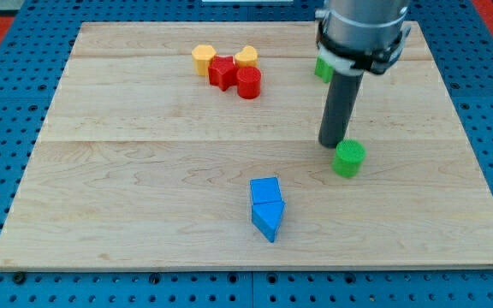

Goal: Push green circle closer to the blue cube

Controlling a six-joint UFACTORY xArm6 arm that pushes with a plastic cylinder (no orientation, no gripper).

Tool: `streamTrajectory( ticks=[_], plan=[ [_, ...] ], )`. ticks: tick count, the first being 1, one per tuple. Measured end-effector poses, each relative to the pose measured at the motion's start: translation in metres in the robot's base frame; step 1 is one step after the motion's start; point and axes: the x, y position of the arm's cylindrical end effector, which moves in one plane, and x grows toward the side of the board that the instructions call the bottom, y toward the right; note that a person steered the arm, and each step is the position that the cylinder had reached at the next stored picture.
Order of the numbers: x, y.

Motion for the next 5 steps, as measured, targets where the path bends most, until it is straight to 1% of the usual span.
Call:
streamTrajectory(
  ticks=[1, 2, 3, 4, 5],
  plan=[
    [-0.027, 0.0],
    [-0.036, 0.0],
    [-0.036, 0.013],
    [-0.036, 0.072],
    [-0.004, 0.081]
  ],
)
